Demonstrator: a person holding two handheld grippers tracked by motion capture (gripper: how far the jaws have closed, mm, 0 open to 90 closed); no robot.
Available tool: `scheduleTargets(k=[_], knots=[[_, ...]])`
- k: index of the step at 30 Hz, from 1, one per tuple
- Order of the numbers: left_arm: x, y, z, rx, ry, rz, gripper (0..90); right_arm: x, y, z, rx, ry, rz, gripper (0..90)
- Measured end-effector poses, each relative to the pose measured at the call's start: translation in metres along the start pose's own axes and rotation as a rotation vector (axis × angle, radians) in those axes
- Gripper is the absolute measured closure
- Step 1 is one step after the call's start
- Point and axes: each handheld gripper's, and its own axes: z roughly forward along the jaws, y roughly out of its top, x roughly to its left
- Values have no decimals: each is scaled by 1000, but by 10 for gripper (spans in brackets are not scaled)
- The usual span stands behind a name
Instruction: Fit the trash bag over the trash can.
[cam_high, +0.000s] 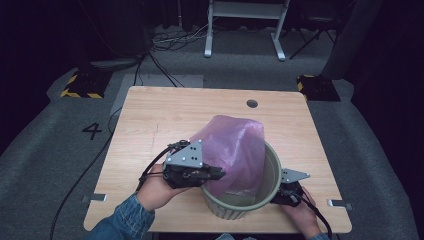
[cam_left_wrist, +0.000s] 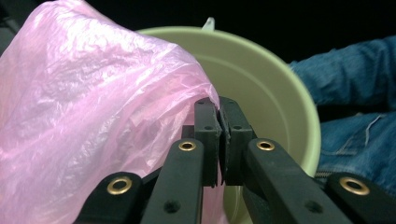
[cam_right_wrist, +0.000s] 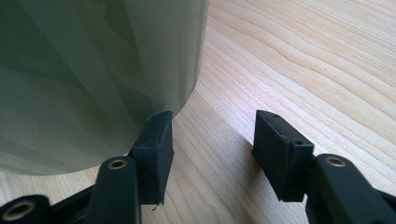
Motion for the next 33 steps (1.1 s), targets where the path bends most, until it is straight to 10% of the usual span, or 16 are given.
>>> scheduleTargets(k=[14,20,33], knots=[[-10,-13,3,11,-29,-51,810,-8,9,-22,-29,-51,-9,555],[-11,-15,-7,-60,9,-78,522,-16,23,-42,-76,-40,1,538],[-18,-46,-52,-116,147,-114,498,-29,62,-70,-129,-10,-14,504]])
